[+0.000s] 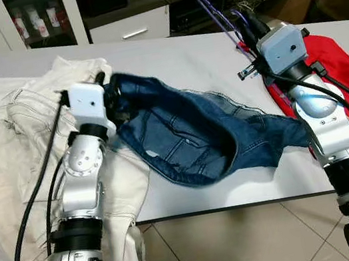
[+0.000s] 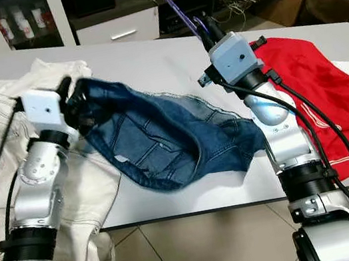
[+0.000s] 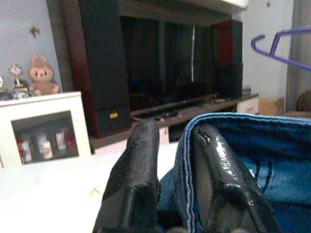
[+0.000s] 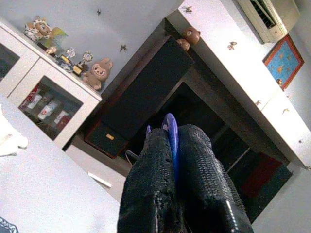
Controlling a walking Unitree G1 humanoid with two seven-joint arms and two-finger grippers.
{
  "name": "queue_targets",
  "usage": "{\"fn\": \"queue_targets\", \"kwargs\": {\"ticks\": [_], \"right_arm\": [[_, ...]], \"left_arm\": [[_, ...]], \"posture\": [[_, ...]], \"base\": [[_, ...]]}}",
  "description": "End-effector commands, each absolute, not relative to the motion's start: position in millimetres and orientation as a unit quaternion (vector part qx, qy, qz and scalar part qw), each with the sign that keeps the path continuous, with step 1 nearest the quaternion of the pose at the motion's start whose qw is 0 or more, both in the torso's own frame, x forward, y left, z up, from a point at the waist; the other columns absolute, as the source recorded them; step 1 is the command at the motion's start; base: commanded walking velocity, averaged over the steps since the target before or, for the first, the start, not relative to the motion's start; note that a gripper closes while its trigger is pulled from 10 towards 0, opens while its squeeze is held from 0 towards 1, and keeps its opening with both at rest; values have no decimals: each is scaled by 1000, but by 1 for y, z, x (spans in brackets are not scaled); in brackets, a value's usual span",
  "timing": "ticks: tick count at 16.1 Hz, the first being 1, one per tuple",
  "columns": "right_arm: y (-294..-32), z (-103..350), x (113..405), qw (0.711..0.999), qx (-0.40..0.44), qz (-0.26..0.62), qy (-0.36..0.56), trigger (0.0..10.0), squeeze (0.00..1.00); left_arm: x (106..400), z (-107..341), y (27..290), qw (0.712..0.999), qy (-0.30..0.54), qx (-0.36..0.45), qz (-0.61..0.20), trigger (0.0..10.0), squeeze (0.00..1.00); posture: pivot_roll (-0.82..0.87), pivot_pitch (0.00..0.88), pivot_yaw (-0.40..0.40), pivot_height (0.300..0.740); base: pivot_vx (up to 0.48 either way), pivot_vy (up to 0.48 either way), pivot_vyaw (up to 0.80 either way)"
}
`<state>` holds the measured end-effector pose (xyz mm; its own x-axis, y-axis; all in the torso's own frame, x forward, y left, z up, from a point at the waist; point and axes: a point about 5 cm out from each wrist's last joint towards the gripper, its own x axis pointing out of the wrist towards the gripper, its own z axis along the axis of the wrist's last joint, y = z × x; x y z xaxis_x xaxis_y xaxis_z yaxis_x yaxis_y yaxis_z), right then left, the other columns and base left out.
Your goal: Hang hanger
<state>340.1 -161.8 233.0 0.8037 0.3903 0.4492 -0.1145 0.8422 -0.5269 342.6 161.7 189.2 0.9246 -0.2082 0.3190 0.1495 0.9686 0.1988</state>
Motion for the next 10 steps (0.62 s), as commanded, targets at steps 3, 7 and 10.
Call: {"fn": "queue_targets", "kwargs": {"ticks": [3, 7, 10], "right_arm": [[-165, 231, 339, 921, -246, 126, -275, 10000, 0], [-167, 230, 340, 924, -241, 122, -270, 10000, 0], [-166, 231, 340, 924, -241, 124, -270, 10000, 0]], "left_arm": [[340, 195, 165, 977, -177, 68, -92, 10000, 0], [333, 175, 162, 978, -124, 83, -144, 10000, 0], [327, 161, 155, 966, -75, 113, -221, 10000, 804]], "posture": [[158, 7, -64, 740], [164, 8, -67, 740], [164, 8, -71, 740]], "base": [[0, 0, 0], [0, 0, 0], [0, 0, 0]]}}
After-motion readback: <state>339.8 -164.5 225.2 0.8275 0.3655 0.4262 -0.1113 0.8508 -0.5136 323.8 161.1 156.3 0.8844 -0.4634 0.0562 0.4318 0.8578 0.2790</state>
